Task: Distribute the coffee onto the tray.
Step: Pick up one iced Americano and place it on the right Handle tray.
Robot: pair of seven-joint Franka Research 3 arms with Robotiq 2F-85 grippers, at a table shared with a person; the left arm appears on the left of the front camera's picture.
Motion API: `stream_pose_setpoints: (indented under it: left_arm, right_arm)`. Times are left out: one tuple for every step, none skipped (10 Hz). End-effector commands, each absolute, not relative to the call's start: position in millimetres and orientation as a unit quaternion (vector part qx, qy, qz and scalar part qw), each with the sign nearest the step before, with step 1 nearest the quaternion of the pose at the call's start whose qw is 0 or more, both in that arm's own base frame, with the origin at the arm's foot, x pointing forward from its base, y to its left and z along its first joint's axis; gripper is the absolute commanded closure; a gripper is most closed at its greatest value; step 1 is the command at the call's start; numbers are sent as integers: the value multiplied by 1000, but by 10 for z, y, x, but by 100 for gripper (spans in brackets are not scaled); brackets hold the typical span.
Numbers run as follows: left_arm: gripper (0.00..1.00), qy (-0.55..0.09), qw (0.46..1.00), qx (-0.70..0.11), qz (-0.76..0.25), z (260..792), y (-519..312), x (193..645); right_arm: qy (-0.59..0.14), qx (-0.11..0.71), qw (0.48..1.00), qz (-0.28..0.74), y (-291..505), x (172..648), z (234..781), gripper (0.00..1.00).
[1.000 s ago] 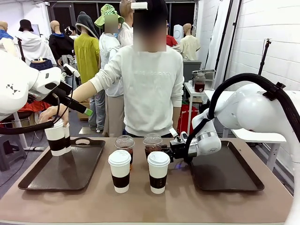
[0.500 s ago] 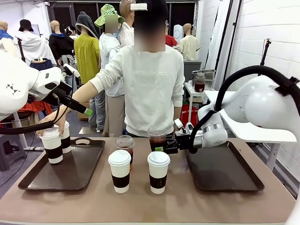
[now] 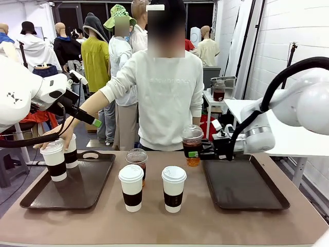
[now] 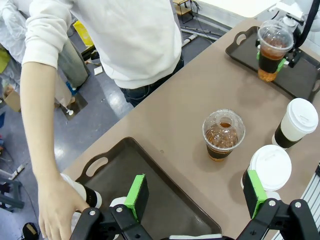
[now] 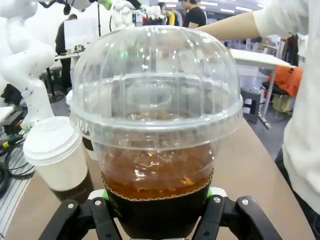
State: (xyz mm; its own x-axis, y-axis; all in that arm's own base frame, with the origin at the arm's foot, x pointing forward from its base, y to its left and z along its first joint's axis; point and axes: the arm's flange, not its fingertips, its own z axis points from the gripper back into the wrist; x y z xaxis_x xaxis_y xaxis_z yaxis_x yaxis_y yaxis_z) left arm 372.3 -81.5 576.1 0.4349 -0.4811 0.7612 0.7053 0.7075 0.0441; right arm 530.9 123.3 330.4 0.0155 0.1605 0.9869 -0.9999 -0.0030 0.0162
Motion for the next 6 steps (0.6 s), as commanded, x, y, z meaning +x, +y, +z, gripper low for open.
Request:
stream_pose_setpoints:
  left_arm:
    - [0, -393, 835, -146, -355, 5753, -802, 3726]
    - [0, -393, 835, -146, -355, 5753, -802, 3726]
    - [0, -393, 835, -146, -355, 5753, -802, 3726]
    - [0, -393, 835, -146, -355, 5753, -802, 3726]
    - [0, -393, 835, -146, -355, 5753, -802, 3726]
    - [0, -393, 835, -146, -355, 5753, -802, 3726]
  right_arm:
    - [-462, 459, 535, 538, 1126, 5167, 3395, 36]
    - [-468, 459, 534, 535, 1118, 5159, 3413, 36]
    - [-475, 462, 529, 530, 1188, 5165, 3415, 36]
    - [-457, 454, 548, 534, 1043, 5218, 3353, 36]
    - [-457, 454, 548, 534, 1043, 5218, 3353, 36]
    - [-457, 454, 548, 534, 1043, 5218, 3353, 36]
